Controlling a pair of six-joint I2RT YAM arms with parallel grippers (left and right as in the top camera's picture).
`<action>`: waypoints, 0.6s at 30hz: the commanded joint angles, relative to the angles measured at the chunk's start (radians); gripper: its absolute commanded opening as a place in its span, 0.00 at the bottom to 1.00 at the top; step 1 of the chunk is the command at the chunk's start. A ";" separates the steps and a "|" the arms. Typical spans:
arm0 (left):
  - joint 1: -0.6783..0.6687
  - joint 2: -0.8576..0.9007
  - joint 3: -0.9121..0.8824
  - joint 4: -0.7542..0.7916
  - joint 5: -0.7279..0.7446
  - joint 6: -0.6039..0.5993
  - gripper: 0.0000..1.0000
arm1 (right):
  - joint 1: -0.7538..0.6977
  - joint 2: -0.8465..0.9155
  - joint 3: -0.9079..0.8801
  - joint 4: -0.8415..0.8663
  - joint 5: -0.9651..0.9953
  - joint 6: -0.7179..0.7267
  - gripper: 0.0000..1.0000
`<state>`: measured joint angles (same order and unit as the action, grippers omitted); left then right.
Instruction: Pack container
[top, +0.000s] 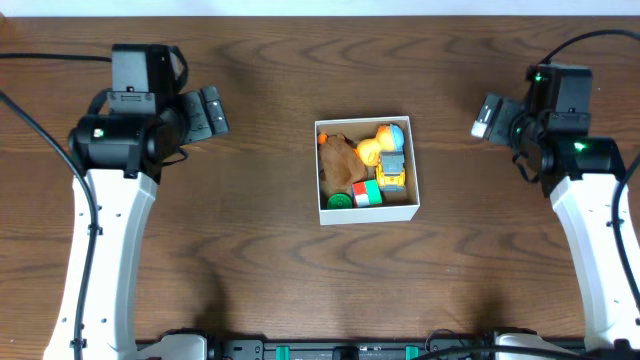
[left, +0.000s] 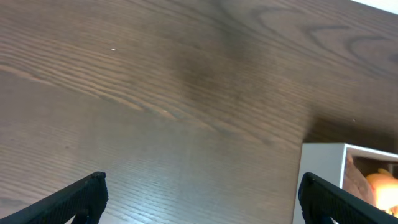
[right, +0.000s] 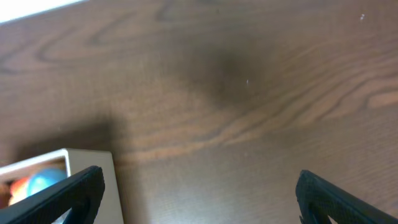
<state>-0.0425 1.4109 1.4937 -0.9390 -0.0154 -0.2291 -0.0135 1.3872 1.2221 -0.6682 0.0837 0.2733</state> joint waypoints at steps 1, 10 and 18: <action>0.016 -0.004 -0.006 0.000 -0.011 0.014 0.98 | 0.008 -0.022 0.005 0.003 0.013 -0.014 0.99; 0.005 -0.126 -0.006 -0.045 0.007 0.049 0.98 | 0.008 -0.200 0.005 -0.156 0.073 -0.012 0.99; -0.068 -0.433 -0.132 -0.034 0.005 0.092 0.98 | 0.008 -0.492 -0.036 -0.244 0.108 -0.012 0.99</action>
<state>-0.0914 1.0824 1.4361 -0.9733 -0.0071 -0.1741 -0.0135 0.9672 1.2190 -0.8944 0.1566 0.2729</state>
